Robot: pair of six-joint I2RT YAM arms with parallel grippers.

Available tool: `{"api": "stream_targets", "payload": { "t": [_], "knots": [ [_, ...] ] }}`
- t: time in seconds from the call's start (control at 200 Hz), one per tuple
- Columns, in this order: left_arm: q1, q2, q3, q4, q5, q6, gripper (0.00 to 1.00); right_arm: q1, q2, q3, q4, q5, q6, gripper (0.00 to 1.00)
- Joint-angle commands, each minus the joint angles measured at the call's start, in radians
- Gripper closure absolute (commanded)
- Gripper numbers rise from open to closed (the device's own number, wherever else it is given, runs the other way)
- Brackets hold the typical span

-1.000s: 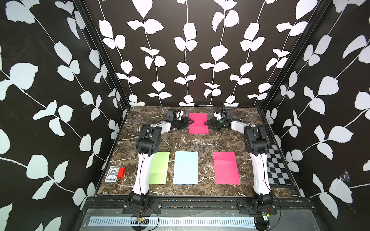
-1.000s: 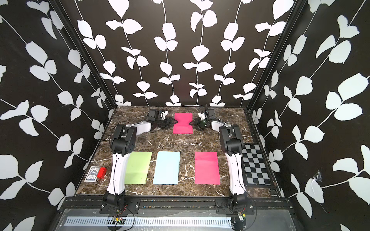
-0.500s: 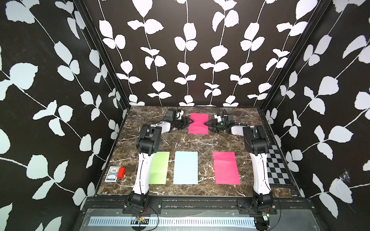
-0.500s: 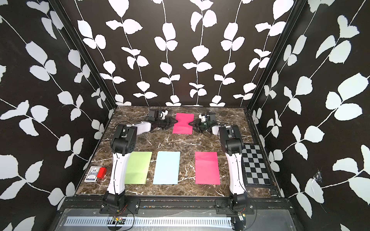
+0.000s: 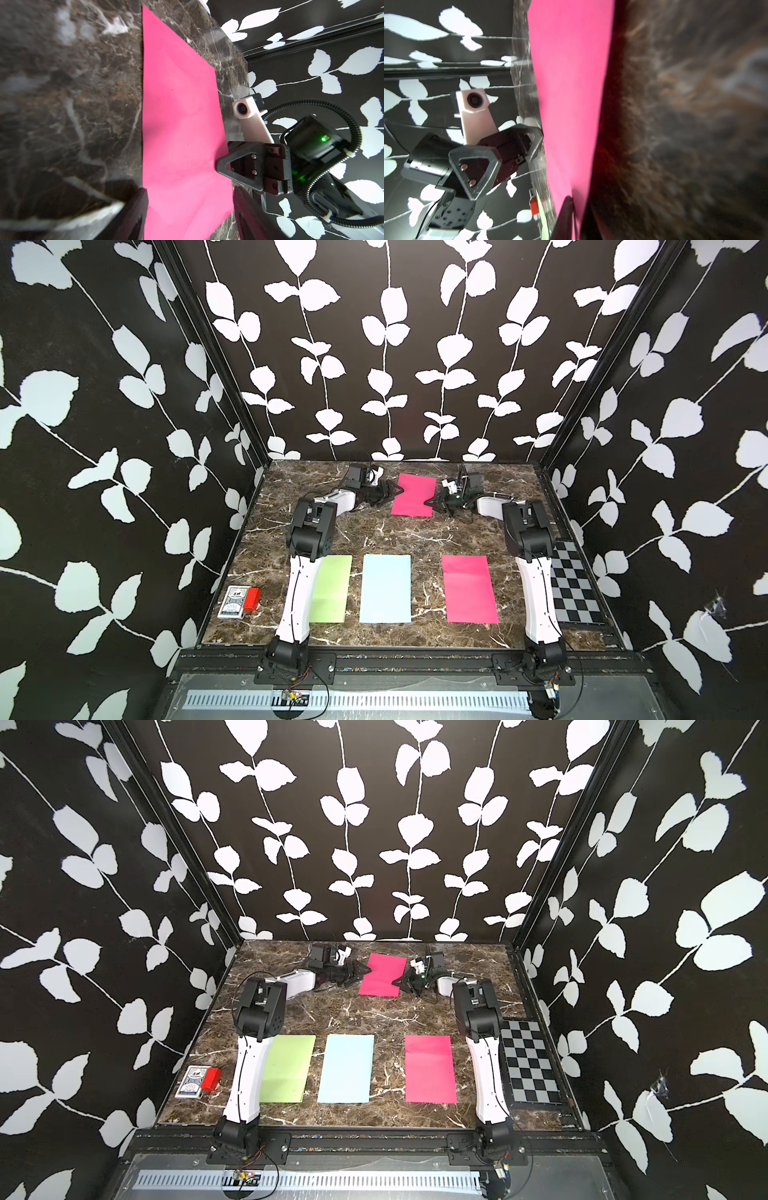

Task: Sort the scattered colored papers by color
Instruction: Pick up the colored paper from the center of the board.

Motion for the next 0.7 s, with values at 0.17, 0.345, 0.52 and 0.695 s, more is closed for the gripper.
{"api": "stream_targets", "payload": {
  "t": [0.17, 0.345, 0.52, 0.695],
  "knots": [
    [0.021, -0.027, -0.06, 0.111, 0.075, -0.072, 0.32, 0.006, -0.017, -0.046, 0.051, 0.013, 0.007, 1.0],
    [0.042, -0.144, -0.164, 0.196, 0.131, -0.081, 0.31, 0.007, -0.15, -0.106, 0.088, 0.0, -0.011, 1.0],
    [0.062, -0.285, -0.317, 0.266, 0.193, -0.078, 0.32, 0.012, -0.311, -0.217, 0.129, -0.018, -0.008, 1.0],
    [0.072, -0.388, -0.456, 0.482, 0.306, -0.19, 0.32, 0.037, -0.472, -0.342, 0.162, -0.032, -0.006, 1.0]
  ]
}}
